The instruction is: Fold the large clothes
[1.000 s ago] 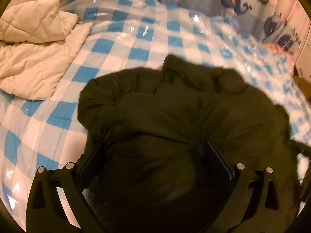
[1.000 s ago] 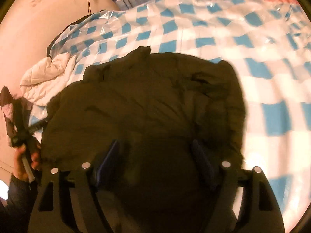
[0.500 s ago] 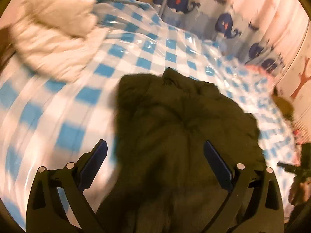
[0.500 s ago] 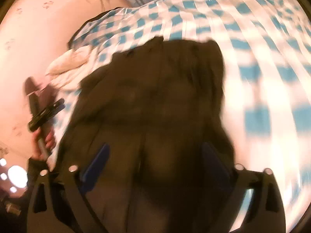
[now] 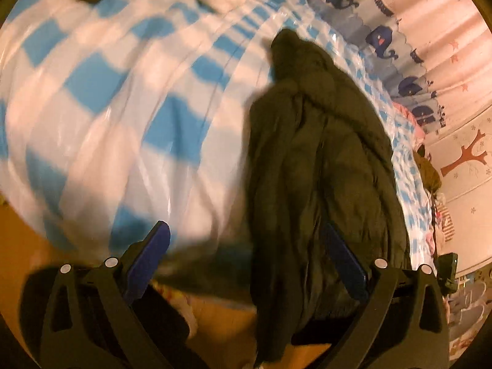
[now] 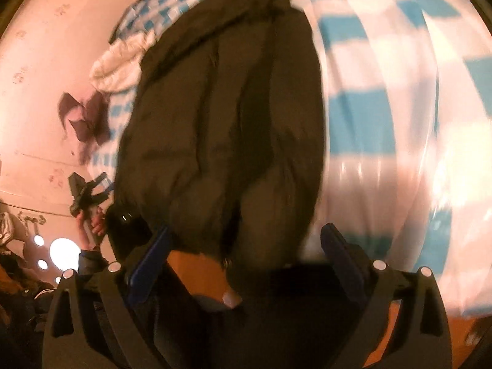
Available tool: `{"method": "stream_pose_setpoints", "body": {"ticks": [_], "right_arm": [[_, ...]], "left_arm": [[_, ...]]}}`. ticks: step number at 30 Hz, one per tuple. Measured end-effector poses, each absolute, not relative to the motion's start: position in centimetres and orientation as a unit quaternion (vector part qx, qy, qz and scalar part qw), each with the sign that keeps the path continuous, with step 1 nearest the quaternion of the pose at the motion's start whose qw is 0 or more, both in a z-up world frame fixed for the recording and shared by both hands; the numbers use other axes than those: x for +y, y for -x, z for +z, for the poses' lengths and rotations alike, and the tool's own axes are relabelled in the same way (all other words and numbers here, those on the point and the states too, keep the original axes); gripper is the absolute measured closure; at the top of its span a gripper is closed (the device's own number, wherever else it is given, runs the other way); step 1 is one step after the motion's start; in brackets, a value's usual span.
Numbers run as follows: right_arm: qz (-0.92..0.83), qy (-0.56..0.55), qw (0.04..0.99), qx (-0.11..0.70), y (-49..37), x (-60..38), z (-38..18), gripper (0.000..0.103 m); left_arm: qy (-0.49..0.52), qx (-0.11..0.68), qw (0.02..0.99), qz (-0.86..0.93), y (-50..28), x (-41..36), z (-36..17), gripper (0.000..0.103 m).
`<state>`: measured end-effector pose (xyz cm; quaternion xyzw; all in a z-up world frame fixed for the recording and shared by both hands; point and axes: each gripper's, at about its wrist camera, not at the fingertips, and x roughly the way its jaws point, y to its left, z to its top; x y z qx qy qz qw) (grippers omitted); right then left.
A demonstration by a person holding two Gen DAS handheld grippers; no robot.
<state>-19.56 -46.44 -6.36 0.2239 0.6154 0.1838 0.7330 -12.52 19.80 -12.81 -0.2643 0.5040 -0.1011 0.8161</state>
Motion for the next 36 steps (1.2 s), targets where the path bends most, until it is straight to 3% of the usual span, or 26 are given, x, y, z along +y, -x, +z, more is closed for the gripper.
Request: {"method": "stream_pose_setpoints", "body": {"ticks": [12, 17, 19, 20, 21, 22, 24, 28, 33, 36], "right_arm": [[0.219, -0.263, 0.691, 0.637, 21.0, -43.8, -8.7, 0.010], [0.228, -0.265, 0.706, 0.616, 21.6, -43.4, -8.2, 0.013], [0.220, -0.261, 0.716, 0.609, 21.6, -43.4, -8.0, 0.035], [0.215, -0.263, 0.719, 0.607, 21.4, -43.1, -8.2, 0.055], [0.210, -0.271, 0.722, 0.601, 21.5, -43.3, -8.3, 0.070], [0.211, -0.279, 0.725, 0.593, 21.5, -43.8, -8.3, 0.072], [0.211, -0.284, 0.735, 0.578, 21.7, -44.4, -8.2, 0.081], [0.223, -0.304, 0.755, 0.537, 22.4, -44.6, -7.0, 0.087], [0.266, -0.313, 0.783, 0.467, 26.2, -45.3, -2.0, 0.088], [0.281, -0.306, 0.777, 0.473, 27.9, -46.3, -1.8, 0.087]], "left_arm": [[0.251, 0.571, 0.762, -0.175, 15.0, 13.0, -18.1, 0.008], [0.268, 0.552, 0.762, -0.208, 15.7, 10.5, -18.0, 0.009], [0.266, 0.558, 0.759, -0.207, 15.7, 10.1, -18.1, 0.041], [0.268, 0.561, 0.756, -0.205, 15.7, 10.0, -18.2, 0.043], [0.274, 0.556, 0.757, -0.205, 15.7, 10.1, -18.2, 0.059], [0.274, 0.555, 0.758, -0.207, 15.7, 10.2, -18.1, 0.075], [0.283, 0.547, 0.759, -0.213, 15.3, 10.5, -17.7, 0.086], [0.277, 0.521, 0.777, -0.221, 15.4, 10.8, -15.1, 0.096], [0.272, 0.458, 0.806, -0.257, 17.7, 13.2, -7.7, 0.097], [0.264, 0.459, 0.805, -0.267, 18.6, 14.9, -6.2, 0.097]]}}
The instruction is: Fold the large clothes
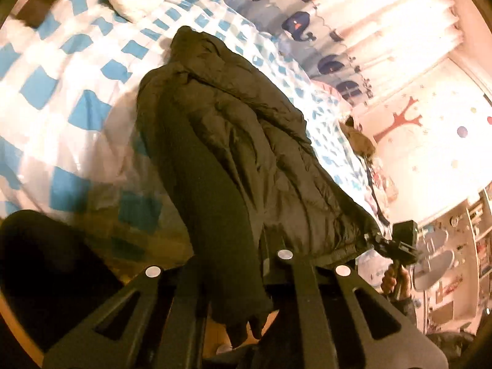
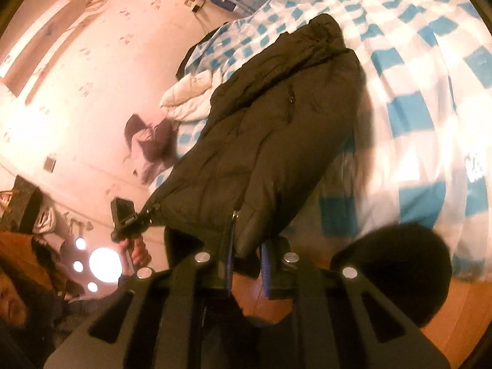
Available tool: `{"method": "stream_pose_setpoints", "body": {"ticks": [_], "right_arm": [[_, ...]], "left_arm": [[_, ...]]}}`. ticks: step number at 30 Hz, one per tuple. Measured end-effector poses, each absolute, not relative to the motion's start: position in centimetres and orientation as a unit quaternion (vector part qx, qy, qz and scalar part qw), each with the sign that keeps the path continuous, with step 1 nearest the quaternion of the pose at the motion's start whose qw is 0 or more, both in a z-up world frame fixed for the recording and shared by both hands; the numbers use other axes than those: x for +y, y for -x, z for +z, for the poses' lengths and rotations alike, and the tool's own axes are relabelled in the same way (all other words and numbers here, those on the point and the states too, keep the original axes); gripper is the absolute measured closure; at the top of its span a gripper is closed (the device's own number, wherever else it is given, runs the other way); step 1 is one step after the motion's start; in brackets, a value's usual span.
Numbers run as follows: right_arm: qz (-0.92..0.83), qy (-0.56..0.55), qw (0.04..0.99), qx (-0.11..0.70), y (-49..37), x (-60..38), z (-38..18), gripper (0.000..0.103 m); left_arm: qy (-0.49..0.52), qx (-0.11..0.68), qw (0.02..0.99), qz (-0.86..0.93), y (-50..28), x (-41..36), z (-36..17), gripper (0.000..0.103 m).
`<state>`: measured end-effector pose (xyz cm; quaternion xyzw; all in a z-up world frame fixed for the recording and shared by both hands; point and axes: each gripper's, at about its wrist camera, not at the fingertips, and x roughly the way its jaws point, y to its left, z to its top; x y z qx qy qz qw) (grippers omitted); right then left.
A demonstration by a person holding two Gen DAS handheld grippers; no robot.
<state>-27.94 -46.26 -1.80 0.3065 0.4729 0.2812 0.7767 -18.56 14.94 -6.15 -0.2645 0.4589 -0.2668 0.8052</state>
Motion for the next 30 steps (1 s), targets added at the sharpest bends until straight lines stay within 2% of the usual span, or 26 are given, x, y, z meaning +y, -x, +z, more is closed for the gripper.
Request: {"method": "stream_pose_setpoints", "body": {"ticks": [1, 2, 3, 5, 8, 10, 12, 16, 18, 20, 22, 23, 24, 25, 26, 28, 30], "right_arm": [[0.279, -0.300, 0.772, 0.485, 28.2, -46.3, -2.4, 0.086], [0.268, -0.302, 0.766, 0.501, 28.4, -46.4, -3.5, 0.075], [0.261, -0.307, 0.756, 0.517, 28.3, -46.5, -4.6, 0.057], [0.251, -0.317, 0.744, 0.531, 28.0, -46.6, -6.0, 0.037], [0.234, -0.341, 0.732, 0.541, 27.3, -47.6, -7.1, 0.035], [0.224, -0.326, 0.737, 0.547, 26.6, -47.5, -6.8, 0.034], [0.209, -0.299, 0.743, 0.561, 25.8, -46.9, -6.4, 0.034], [0.147, -0.195, 0.763, 0.599, 23.4, -44.8, -6.1, 0.032], [0.148, -0.184, 0.747, 0.621, 22.1, -44.5, -7.3, 0.024], [0.154, -0.171, 0.732, 0.641, 21.1, -43.7, -8.3, 0.022], [0.173, -0.155, 0.720, 0.654, 20.7, -42.5, -8.8, 0.022], [0.182, -0.156, 0.719, 0.653, 20.7, -42.3, -8.8, 0.029], [0.192, -0.163, 0.718, 0.649, 20.8, -42.0, -8.7, 0.047], [0.196, -0.172, 0.721, 0.642, 21.0, -42.1, -8.7, 0.056], [0.199, -0.179, 0.725, 0.634, 21.3, -42.1, -8.6, 0.075], [0.215, -0.226, 0.734, 0.604, 22.1, -43.1, -8.3, 0.081], [0.232, -0.273, 0.741, 0.568, 22.9, -43.9, -7.6, 0.086]], "left_arm": [[0.261, 0.467, 0.804, -0.259, 18.6, 15.4, -6.5, 0.096], [0.262, 0.482, 0.797, -0.253, 18.4, 15.7, -7.5, 0.096], [0.265, 0.495, 0.789, -0.249, 18.1, 16.1, -8.3, 0.095], [0.272, 0.519, 0.774, -0.238, 17.5, 15.6, -10.3, 0.094], [0.264, 0.539, 0.765, -0.234, 17.1, 14.4, -12.1, 0.089], [0.255, 0.547, 0.764, -0.227, 16.8, 13.6, -12.6, 0.072], [0.249, 0.550, 0.766, -0.220, 16.8, 13.3, -12.8, 0.063], [0.238, 0.555, 0.770, -0.206, 17.1, 14.0, -13.3, 0.056], [0.234, 0.558, 0.771, -0.200, 17.0, 14.0, -13.7, 0.054], [0.236, 0.562, 0.768, -0.194, 16.7, 14.2, -14.3, 0.051], [0.250, 0.567, 0.762, -0.186, 16.3, 14.6, -15.2, 0.051], [0.260, 0.565, 0.761, -0.185, 16.3, 14.9, -15.7, 0.051], [0.265, 0.560, 0.762, -0.190, 16.4, 15.1, -15.8, 0.054], [0.270, 0.556, 0.762, -0.195, 16.4, 15.2, -15.9, 0.073], [0.277, 0.553, 0.760, -0.199, 16.4, 15.3, -16.0, 0.081], [0.296, 0.546, 0.756, -0.204, 16.4, 15.9, -16.1, 0.090], [0.303, 0.537, 0.759, -0.209, 16.6, 16.1, -15.6, 0.093]]}}
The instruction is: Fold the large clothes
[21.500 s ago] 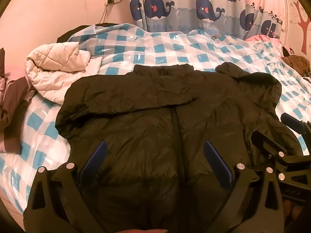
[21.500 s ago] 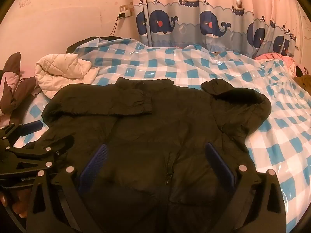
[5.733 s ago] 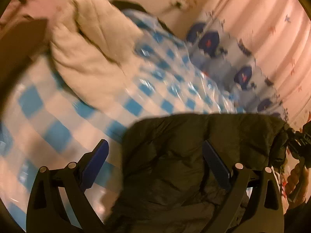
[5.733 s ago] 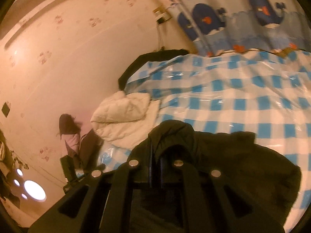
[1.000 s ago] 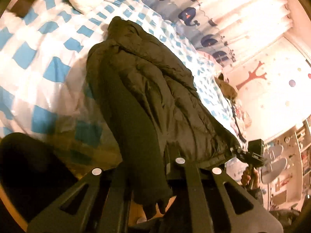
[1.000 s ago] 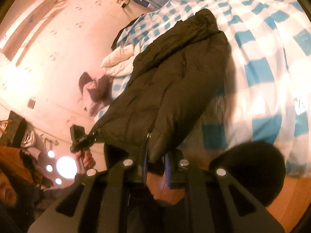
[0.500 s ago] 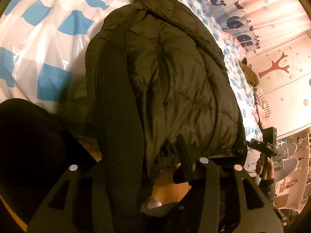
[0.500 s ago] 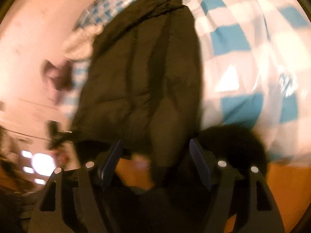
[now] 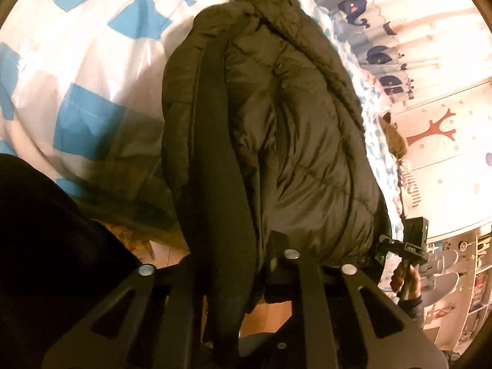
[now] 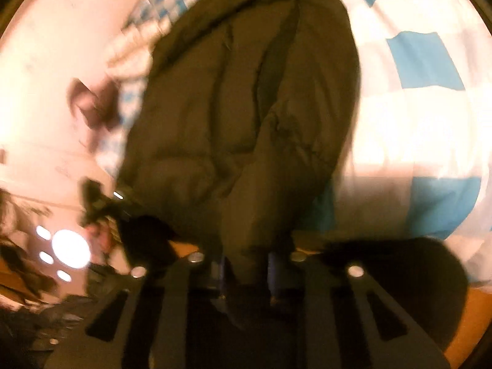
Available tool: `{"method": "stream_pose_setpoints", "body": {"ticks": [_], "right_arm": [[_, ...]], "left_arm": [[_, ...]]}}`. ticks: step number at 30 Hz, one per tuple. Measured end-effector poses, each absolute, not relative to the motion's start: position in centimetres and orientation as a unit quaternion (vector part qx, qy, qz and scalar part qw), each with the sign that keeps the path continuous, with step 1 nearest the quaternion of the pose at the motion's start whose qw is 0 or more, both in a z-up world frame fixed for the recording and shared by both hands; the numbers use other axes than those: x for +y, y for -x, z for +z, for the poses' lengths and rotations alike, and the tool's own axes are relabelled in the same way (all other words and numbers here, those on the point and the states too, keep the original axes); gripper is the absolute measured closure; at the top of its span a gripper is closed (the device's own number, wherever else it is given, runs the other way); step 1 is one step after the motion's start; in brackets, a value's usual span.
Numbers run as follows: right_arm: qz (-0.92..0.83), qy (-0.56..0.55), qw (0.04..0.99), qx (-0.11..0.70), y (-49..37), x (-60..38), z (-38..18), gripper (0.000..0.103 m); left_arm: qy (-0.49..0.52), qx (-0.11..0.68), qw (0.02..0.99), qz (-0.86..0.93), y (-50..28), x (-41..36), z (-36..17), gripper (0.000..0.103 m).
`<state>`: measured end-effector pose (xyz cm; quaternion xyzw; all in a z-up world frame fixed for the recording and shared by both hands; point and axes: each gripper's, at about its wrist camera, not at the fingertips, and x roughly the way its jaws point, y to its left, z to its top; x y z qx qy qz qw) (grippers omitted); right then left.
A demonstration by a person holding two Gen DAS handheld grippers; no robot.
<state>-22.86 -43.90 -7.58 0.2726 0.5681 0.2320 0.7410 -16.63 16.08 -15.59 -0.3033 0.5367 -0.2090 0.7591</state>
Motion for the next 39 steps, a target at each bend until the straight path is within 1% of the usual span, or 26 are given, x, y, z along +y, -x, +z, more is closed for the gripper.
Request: {"method": "stream_pose_setpoints", "body": {"ticks": [5, 11, 14, 16, 20, 22, 27, 30, 33, 35, 37, 39], "right_arm": [[0.276, -0.365, 0.758, 0.464, 25.0, -46.4, -5.2, 0.088], [0.366, -0.429, 0.769, 0.302, 29.7, -49.9, -0.5, 0.088], [0.406, -0.455, 0.760, 0.226, 32.1, -51.5, 0.4, 0.088], [0.413, -0.470, 0.754, 0.201, 32.6, -51.4, 0.1, 0.089], [0.391, -0.499, 0.742, 0.216, 31.3, -51.6, -3.1, 0.089], [0.392, -0.500, 0.740, 0.219, 29.9, -51.5, -3.3, 0.089], [0.398, -0.491, 0.752, 0.185, 23.3, -51.3, 0.3, 0.089], [0.383, -0.505, 0.756, 0.165, 16.6, -51.6, 2.3, 0.089], [0.347, -0.522, 0.761, 0.166, 8.9, -51.8, 2.8, 0.089], [0.314, -0.541, 0.760, 0.178, 3.8, -52.0, 1.6, 0.089], [0.272, -0.555, 0.761, 0.198, -0.3, -52.2, -0.5, 0.089], [0.219, -0.569, 0.758, 0.231, -4.7, -52.5, -4.2, 0.089]], "left_arm": [[0.330, 0.505, 0.760, -0.243, 17.7, 16.5, -12.4, 0.096], [0.314, 0.429, 0.784, -0.320, 21.6, 17.8, -3.2, 0.096], [0.323, 0.400, 0.788, -0.338, 23.3, 19.1, -0.7, 0.096], [0.333, 0.391, 0.788, -0.340, 23.7, 20.1, -0.3, 0.096], [0.373, 0.407, 0.769, -0.321, 21.5, 21.1, -2.8, 0.096], [0.378, 0.406, 0.768, -0.320, 20.1, 20.8, -2.9, 0.096], [0.393, 0.359, 0.782, -0.324, 12.6, 20.5, 0.6, 0.096], [0.410, 0.337, 0.788, -0.313, 5.8, 20.1, 2.7, 0.096], [0.426, 0.332, 0.791, -0.288, -1.0, 19.1, 2.8, 0.096], [0.437, 0.337, 0.792, -0.261, -5.8, 18.2, 1.6, 0.096], [0.446, 0.352, 0.789, -0.234, -10.2, 17.5, -0.9, 0.095], [0.459, 0.374, 0.781, -0.202, -14.2, 16.9, -4.5, 0.094]]}}
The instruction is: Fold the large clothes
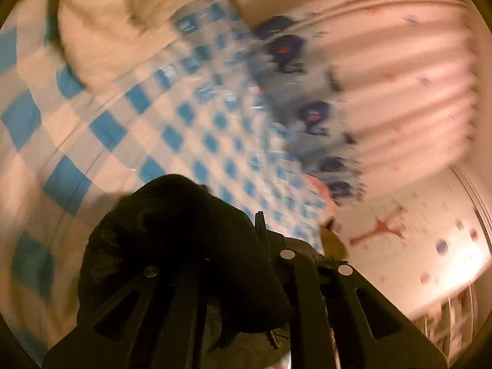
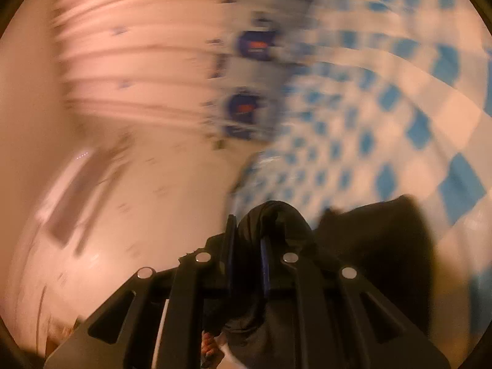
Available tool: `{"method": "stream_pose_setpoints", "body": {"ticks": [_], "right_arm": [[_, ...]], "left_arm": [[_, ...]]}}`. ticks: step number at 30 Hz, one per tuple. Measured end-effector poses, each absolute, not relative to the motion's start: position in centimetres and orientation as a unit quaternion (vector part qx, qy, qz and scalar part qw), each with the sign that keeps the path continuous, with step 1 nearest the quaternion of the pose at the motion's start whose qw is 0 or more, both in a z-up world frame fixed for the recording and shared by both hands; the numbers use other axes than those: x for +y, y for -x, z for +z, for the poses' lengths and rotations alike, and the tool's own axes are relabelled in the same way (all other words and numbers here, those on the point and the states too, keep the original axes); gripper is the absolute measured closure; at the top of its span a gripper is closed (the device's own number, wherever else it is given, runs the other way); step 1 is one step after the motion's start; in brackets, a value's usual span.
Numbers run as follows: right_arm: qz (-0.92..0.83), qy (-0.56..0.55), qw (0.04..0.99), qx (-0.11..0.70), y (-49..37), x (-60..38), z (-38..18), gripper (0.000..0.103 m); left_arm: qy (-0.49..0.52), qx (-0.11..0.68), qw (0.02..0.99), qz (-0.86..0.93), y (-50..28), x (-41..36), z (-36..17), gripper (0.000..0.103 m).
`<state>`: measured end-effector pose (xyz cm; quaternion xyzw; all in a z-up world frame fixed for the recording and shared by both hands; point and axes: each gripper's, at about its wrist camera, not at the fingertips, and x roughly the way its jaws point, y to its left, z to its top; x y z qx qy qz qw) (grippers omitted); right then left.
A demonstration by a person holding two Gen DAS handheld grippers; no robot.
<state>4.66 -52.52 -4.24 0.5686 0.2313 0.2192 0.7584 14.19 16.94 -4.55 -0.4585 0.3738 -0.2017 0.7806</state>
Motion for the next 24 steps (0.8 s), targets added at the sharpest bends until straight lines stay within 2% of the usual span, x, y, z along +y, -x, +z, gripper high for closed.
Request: {"method": "stream_pose_setpoints", "body": {"ticks": [5, 7, 9, 11, 13, 14, 15, 16, 17, 19, 20, 24], "right_arm": [[0.144, -0.588, 0.744, 0.284, -10.1, -52.9, -11.5, 0.089], [0.129, -0.586, 0.739, 0.306, -11.1, -52.6, -12.8, 0.087], [0.130, -0.597, 0.720, 0.330, -11.6, -52.6, -14.4, 0.080], [0.136, -0.605, 0.708, 0.337, -11.6, -53.1, -15.1, 0.079], [0.133, -0.606, 0.707, 0.338, -11.2, -53.6, -15.0, 0.072], [0.130, -0.604, 0.710, 0.337, -10.8, -53.8, -14.5, 0.060], [0.125, -0.601, 0.716, 0.333, -10.4, -53.9, -13.8, 0.038], [0.116, -0.596, 0.725, 0.327, -10.0, -54.0, -12.8, 0.030], [0.101, -0.579, 0.746, 0.314, -9.3, -54.0, -10.9, 0.022], [0.091, -0.543, 0.780, 0.297, -8.5, -53.6, -7.9, 0.022], [0.087, -0.519, 0.799, 0.292, -8.3, -53.0, -6.4, 0.022], [0.096, -0.348, 0.880, 0.309, -8.7, -46.4, -1.0, 0.021]], "left_arm": [[0.490, 0.414, 0.755, -0.137, -20.8, 16.7, -12.6, 0.092], [0.501, 0.424, 0.744, -0.122, -22.2, 16.7, -14.4, 0.090], [0.507, 0.443, 0.728, -0.128, -23.3, 16.7, -15.6, 0.088], [0.517, 0.459, 0.709, -0.140, -24.0, 17.0, -16.1, 0.086], [0.532, 0.466, 0.691, -0.153, -24.1, 17.9, -15.3, 0.076], [0.533, 0.463, 0.691, -0.155, -24.0, 18.2, -14.6, 0.072], [0.533, 0.449, 0.700, -0.158, -23.7, 18.9, -13.1, 0.059], [0.534, 0.433, 0.708, -0.159, -23.3, 19.5, -11.7, 0.046], [0.534, 0.415, 0.719, -0.157, -22.9, 20.1, -10.2, 0.042], [0.513, 0.376, 0.764, -0.113, -21.6, 21.2, -6.6, 0.019], [0.501, 0.365, 0.779, -0.096, -21.2, 21.4, -5.6, 0.016], [0.430, 0.341, 0.826, -0.131, -18.3, 18.0, -1.3, 0.015]]}}
